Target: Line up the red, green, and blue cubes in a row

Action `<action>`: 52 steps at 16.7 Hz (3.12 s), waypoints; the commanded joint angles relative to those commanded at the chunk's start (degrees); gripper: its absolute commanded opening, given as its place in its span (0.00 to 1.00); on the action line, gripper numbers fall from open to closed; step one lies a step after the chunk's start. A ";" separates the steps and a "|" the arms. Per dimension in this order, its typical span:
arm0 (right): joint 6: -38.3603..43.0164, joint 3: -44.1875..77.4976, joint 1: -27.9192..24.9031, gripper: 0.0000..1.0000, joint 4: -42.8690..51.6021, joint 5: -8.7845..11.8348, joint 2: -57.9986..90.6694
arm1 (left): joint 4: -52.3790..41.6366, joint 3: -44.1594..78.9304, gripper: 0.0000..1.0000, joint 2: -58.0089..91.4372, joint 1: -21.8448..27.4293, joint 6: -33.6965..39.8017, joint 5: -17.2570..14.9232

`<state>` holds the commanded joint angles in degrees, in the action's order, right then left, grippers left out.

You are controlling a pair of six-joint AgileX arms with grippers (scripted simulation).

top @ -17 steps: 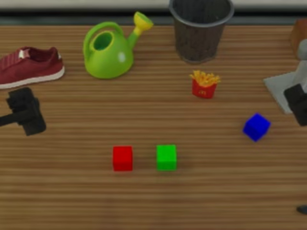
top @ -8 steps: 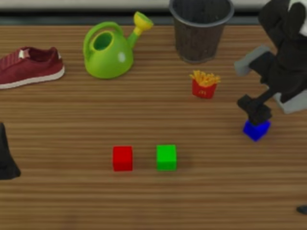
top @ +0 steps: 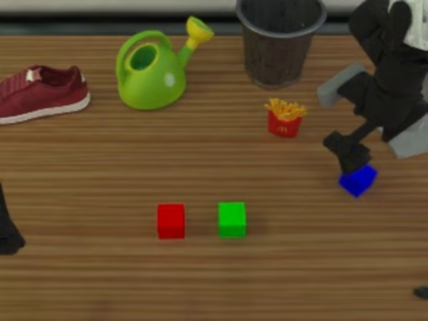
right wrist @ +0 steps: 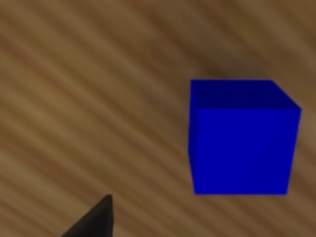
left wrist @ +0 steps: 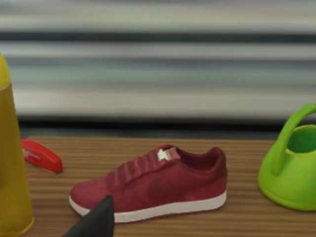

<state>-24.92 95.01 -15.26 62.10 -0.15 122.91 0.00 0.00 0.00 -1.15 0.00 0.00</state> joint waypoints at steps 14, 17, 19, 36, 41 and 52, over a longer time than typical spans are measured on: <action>0.16 -8.47 -0.07 1.00 -15.12 -0.06 6.65 | 0.00 0.00 1.00 0.00 0.00 0.00 0.00; 0.16 -8.47 -0.07 0.85 -15.12 -0.06 6.65 | 0.00 0.00 1.00 0.00 0.00 0.00 0.00; 0.16 -8.47 -0.07 0.70 -15.12 -0.06 6.65 | 0.00 0.00 1.00 0.00 0.00 0.00 0.00; 0.16 -8.47 -0.07 0.00 -15.12 -0.06 6.65 | 0.00 0.00 1.00 0.00 0.00 0.00 0.00; 0.42 -5.64 -0.12 0.00 -10.33 0.25 4.02 | 0.00 0.00 1.00 0.00 0.00 0.00 0.00; 1.16 -0.93 -0.53 0.00 -1.49 0.29 0.13 | 0.00 0.00 1.00 0.00 0.00 0.00 0.00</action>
<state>-23.76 94.08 -15.79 60.60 0.14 123.04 0.00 0.00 0.00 -1.15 0.00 0.00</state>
